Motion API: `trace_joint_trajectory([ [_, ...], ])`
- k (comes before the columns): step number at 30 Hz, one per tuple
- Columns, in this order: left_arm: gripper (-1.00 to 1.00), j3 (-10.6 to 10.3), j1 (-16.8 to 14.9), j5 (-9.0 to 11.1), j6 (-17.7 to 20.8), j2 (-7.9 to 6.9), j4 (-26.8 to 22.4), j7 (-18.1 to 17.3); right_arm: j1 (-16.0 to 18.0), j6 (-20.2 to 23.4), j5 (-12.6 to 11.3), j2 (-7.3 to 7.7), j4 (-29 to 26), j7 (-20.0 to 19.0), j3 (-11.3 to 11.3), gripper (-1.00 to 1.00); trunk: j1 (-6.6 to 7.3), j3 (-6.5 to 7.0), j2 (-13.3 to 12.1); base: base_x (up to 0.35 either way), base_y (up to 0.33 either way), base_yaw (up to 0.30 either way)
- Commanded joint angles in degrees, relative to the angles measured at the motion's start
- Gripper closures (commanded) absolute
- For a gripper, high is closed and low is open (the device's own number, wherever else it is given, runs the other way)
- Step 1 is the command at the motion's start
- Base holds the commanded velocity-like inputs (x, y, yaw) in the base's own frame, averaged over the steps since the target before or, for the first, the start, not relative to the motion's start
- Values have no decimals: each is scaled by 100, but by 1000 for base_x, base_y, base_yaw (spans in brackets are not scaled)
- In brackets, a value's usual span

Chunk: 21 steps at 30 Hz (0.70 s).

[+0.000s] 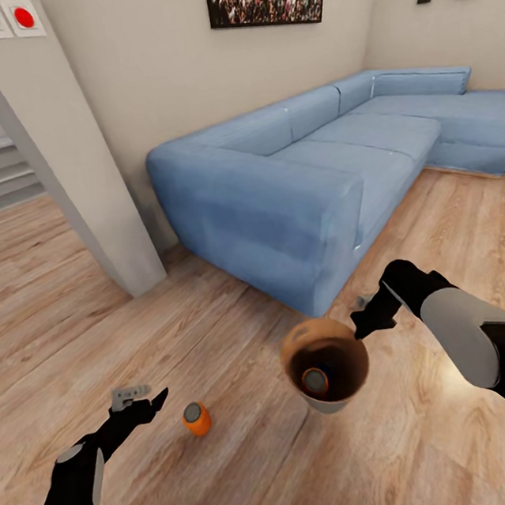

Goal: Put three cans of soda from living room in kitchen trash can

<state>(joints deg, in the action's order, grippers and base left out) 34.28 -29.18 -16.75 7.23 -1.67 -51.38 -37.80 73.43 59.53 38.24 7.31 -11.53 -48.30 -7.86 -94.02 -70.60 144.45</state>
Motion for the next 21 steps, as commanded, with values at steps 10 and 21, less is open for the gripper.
trace_joint_trajectory([
  [10,-100,0,0,-25,-62,-4,77,7,5,47,-33,6,-69,-26,18,100,0,87,0,0,0,0],
  [21,-100,2,-2,5,-73,0,176,2,5,47,15,14,-113,-30,22,100,0,183,0,0,0,0],
])
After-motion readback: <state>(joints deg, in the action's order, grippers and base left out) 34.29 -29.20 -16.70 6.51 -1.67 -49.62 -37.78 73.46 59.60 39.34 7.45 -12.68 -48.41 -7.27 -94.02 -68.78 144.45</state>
